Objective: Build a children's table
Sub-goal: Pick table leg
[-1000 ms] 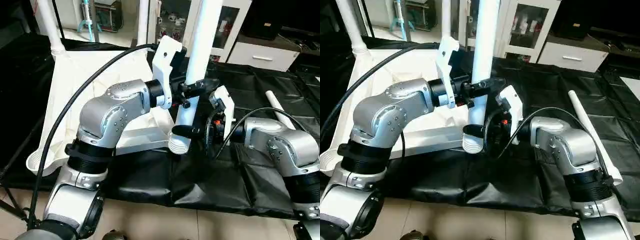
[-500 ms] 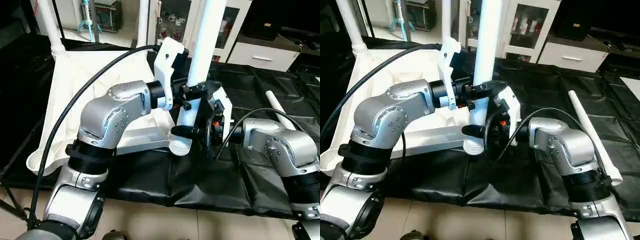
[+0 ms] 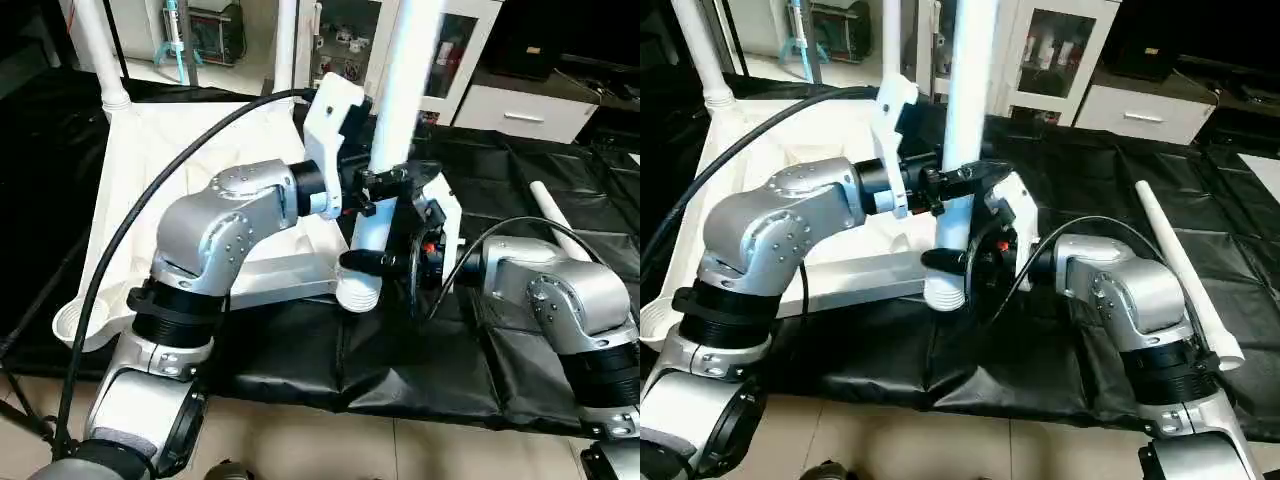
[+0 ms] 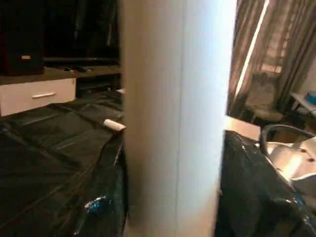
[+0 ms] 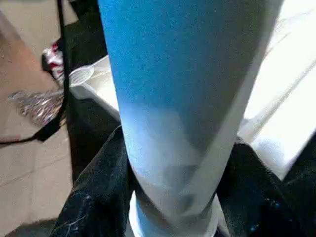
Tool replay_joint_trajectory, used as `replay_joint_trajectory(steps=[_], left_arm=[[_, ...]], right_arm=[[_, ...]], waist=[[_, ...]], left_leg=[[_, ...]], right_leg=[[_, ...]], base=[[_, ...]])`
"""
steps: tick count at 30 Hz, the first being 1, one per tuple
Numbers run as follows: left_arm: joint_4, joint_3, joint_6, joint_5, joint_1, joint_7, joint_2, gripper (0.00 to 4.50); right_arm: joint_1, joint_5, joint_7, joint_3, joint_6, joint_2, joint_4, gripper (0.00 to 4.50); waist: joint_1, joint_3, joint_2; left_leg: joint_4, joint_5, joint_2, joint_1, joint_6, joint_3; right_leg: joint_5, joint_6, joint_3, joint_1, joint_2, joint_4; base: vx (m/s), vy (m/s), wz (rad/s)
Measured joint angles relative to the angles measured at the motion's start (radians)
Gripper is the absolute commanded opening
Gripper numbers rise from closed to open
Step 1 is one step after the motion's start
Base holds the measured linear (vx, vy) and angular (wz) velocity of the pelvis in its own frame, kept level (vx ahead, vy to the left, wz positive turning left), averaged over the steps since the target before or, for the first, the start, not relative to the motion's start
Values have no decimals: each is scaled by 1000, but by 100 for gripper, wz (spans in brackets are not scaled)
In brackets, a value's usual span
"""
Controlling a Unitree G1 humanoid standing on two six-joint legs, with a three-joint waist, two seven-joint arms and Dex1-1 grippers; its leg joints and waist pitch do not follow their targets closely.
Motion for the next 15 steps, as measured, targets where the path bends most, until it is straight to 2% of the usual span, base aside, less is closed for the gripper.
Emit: replay_joint_trajectory(steps=[2, 5, 8, 10, 11, 12, 15], left_arm=[[0, 13, 12, -16, 0, 0, 3, 302], [0, 33, 23, -30, 0, 0, 8, 336], [0, 45, 18, -30, 0, 0, 12, 345], [3, 51, -30, -22, 4, -4, 31, 377], [5, 57, -56, -13, 7, -7, 42, 377], [12, 59, -117, 13, 22, -27, 75, 387], [37, 69, -189, 53, 56, -58, 128, 406]], right_arm=[[-1, 0, -23, -26, -8, 4, 3, 191], [-13, 1, -77, -85, -15, 21, 14, 191], [-20, 1, -103, -125, -34, 15, 32, 190], [-20, -2, -136, -159, -52, 0, 48, 190], [-20, -7, -152, -177, -61, -9, 58, 190], [-22, -35, -185, -190, -92, -26, 82, 190], [-22, -87, -245, -227, -128, -50, 126, 190]], waist=[[0, 0, 0], [-1, 0, 1], [-1, 0, 1], [-1, 0, 2], [-1, 0, 2], [-2, 0, 4], [-4, 0, 6]], left_leg=[[0, 0, 0, 0, 0, 0], [0, 0, 0, 0, -1, 0], [0, 0, 0, 0, -1, 0], [0, 0, 0, 0, -1, 0], [0, 0, 0, 0, -1, 0], [0, 0, 0, 1, -1, 0], [0, 1, 0, 1, -1, 0]], right_leg=[[0, 0, 0, 0, 0, 0], [0, 0, 0, 0, 0, 1], [0, 0, 0, 0, 0, 1], [0, 0, 0, 0, 0, 1], [0, 0, 0, 0, 0, 1], [0, 0, 0, 0, 0, 1], [0, 0, 0, 0, 0, 1]], base=[[0, 0, 0], [0, 0, 0], [0, 0, 0], [0, 0, 0], [0, 0, 0], [0, 0, 0], [0, 0, 0]])
